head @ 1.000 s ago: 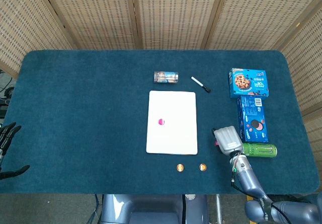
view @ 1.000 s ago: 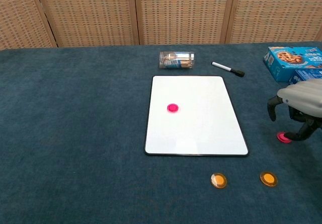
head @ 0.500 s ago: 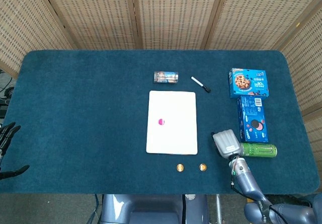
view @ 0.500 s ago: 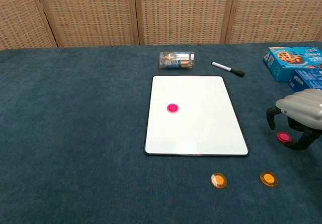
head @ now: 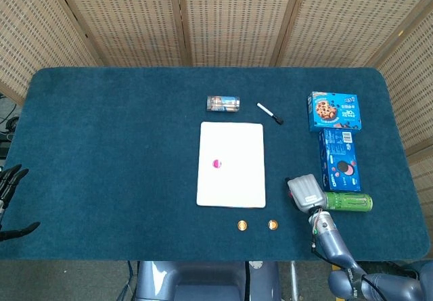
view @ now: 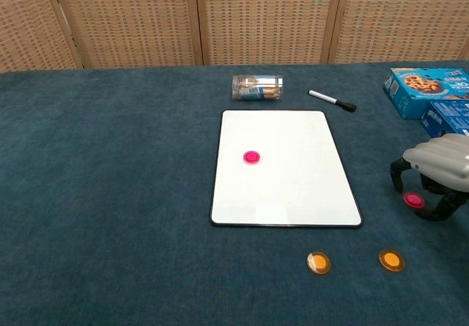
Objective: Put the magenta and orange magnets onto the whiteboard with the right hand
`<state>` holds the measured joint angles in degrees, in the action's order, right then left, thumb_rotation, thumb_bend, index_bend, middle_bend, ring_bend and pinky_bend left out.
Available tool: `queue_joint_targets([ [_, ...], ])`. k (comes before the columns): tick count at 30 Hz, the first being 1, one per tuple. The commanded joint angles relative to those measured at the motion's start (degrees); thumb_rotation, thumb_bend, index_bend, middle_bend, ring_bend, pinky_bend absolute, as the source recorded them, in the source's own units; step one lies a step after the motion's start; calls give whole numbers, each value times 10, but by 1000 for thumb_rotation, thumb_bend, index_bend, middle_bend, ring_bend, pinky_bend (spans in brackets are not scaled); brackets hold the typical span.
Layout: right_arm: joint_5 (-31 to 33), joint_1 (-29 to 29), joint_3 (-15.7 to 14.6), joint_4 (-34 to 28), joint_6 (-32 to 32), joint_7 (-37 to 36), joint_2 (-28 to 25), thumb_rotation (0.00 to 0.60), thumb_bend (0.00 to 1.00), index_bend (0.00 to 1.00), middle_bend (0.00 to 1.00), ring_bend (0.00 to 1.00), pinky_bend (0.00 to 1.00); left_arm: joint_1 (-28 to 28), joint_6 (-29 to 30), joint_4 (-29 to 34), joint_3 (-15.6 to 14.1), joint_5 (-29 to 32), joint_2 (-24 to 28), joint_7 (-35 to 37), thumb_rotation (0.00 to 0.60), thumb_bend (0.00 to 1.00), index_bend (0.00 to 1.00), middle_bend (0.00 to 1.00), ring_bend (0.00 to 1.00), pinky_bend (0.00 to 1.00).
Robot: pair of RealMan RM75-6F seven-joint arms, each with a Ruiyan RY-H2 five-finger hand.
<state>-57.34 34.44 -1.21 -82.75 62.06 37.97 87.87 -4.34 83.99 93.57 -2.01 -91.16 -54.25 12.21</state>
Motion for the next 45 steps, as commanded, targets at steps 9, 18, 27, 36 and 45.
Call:
queue_joint_targets([
  [9,-18,-8,12,8,-13,-27,2,600,357,545,992,1000,1000,-1,-2,2,0,2,0,-3,600,0,0,0,0,0],
  [18,-8,16,57,-33,-14,-7,-4,600,360,552,992,1000,1000,-1,-4,2,0,3,0,-3,600,0,0,0,0,0],
  [27,123,113,165,-71,-13,105,37,600,362,552,999,1000,1000,-3,-8,3,2,10,0,-3,600,0,0,0,0,0],
  [36,223,189,199,-15,8,179,108,600,362,532,998,1000,1000,-3,-12,-2,6,22,3,14,600,0,0,0,0,0],
  [45,245,207,189,9,22,190,123,600,356,315,997,1000,1000,-3,-13,-5,6,20,7,26,600,0,0,0,0,0],
])
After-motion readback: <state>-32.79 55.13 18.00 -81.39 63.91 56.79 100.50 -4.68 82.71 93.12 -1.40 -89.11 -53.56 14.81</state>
